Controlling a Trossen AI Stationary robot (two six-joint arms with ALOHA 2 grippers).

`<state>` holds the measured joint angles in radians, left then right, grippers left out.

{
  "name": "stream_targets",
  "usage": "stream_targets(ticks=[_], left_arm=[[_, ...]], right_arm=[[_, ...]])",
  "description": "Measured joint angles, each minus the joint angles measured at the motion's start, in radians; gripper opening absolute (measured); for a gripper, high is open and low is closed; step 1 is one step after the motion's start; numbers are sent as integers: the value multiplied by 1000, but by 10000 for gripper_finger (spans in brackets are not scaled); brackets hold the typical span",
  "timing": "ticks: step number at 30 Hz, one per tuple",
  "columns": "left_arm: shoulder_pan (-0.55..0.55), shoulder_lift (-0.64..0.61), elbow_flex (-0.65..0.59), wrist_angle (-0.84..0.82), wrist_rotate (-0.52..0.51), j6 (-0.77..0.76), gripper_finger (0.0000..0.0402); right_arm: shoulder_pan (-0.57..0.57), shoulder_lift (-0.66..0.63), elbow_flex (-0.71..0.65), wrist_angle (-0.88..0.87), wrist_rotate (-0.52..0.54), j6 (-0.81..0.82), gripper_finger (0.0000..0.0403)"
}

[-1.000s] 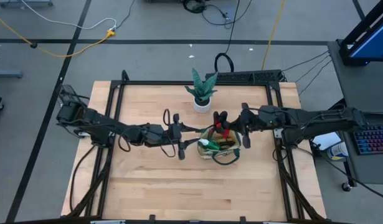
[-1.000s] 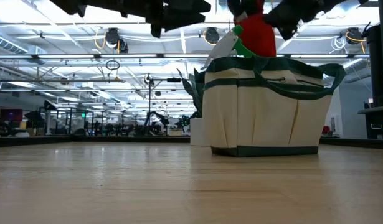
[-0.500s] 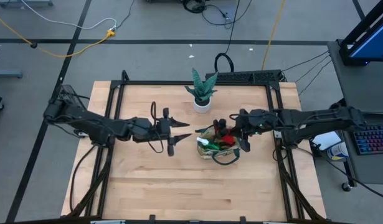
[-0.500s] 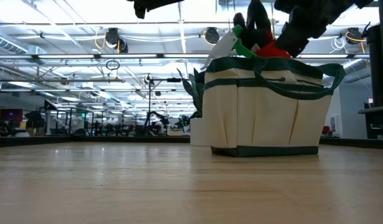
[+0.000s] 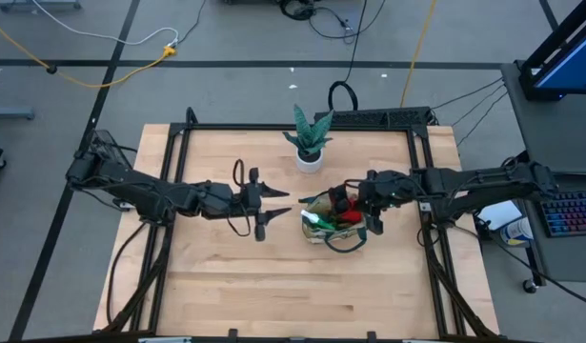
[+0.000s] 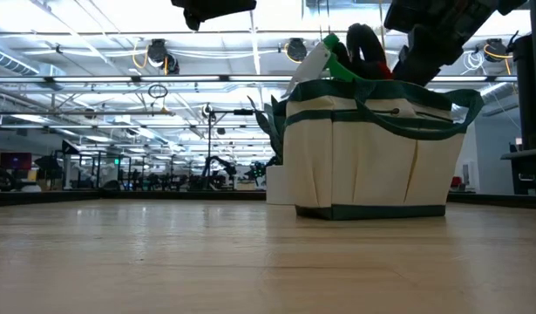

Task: Pick & Place Garden tools in Gardening bag
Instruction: Put the red gloves into the gardening bag

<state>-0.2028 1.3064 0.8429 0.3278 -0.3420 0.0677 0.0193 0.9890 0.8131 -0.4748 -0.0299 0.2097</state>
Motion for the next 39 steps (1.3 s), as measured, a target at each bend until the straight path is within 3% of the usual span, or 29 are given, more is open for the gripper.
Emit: stream_targets(ticks=[33,39], left_arm=[[0,0,0,-18,0,-2,182],[0,0,0,-21,0,-2,182]], right_arm=[[0,220,1,-19,-2,14,4],[0,238,1,-2,-48,-12,16]])
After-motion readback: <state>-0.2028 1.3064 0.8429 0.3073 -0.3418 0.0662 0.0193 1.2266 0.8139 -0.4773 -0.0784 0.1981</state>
